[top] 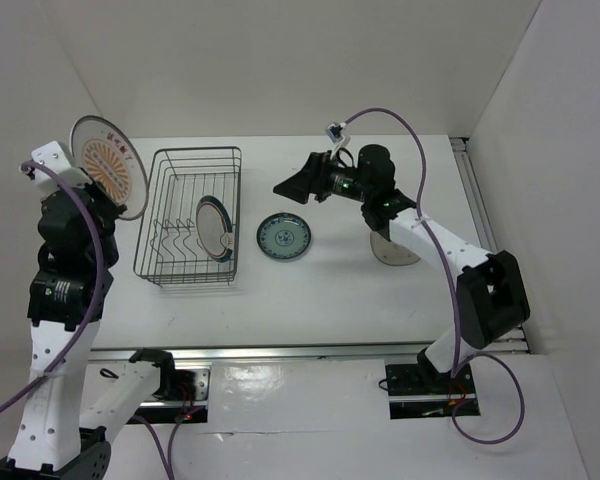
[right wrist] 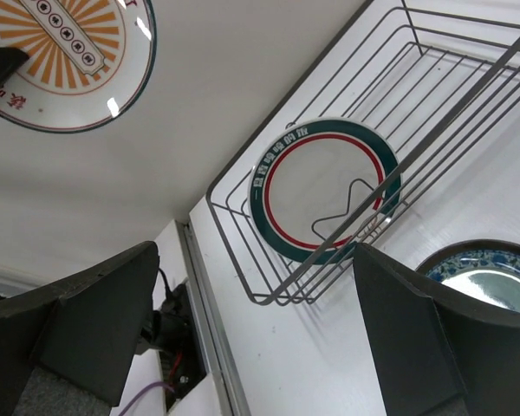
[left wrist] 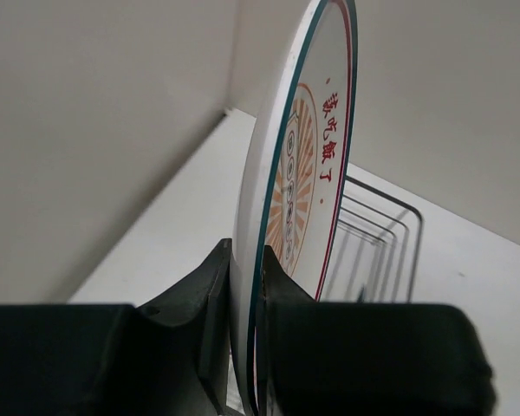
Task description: Load the plates into the dish rack
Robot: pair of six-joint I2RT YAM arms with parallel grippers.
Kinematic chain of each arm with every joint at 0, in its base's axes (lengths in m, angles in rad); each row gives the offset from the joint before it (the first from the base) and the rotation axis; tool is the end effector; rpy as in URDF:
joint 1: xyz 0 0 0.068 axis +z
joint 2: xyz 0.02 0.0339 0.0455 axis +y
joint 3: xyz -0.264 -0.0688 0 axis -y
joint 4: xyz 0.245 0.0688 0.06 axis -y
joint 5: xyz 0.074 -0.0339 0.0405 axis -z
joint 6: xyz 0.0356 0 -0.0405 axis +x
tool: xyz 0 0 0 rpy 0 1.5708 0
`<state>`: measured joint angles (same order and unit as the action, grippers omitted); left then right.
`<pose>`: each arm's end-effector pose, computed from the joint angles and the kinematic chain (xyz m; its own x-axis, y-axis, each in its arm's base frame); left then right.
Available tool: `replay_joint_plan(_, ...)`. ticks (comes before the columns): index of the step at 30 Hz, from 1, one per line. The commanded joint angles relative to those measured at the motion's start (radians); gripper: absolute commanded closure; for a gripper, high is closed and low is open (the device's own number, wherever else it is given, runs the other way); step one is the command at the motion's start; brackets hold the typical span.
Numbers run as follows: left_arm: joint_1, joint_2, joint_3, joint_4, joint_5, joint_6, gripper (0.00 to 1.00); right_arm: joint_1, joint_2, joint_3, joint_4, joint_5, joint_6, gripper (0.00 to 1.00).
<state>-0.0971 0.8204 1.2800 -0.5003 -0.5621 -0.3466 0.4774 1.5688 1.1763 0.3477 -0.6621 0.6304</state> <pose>0.1382 0.0056 0.4648 0.1141 -0.2999 -0.9471 -0.4351 0.8420 -0.3190 0.3193 0.1898 0.3347 -0.5673 0.2300 -0.7908 -0.7099 0.3501 0.6111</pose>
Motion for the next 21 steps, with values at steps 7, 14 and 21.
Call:
replay_joint_plan(7, -0.006, 0.006, -0.068, 0.086, -0.076, 0.127, 1.00, -0.019, -0.107, -0.098, 0.053, -0.048, -0.012, 0.00)
replay_joint_plan(14, -0.006, 0.108, -0.100, 0.097, 0.033, 0.066, 1.00, -0.028, -0.128, -0.139, 0.065, -0.057, -0.023, 0.00)
replay_joint_plan(21, -0.006, 0.181, -0.148, 0.111, 0.148, 0.028, 1.00, -0.039, -0.158, -0.170, 0.043, -0.057, -0.051, 0.00)
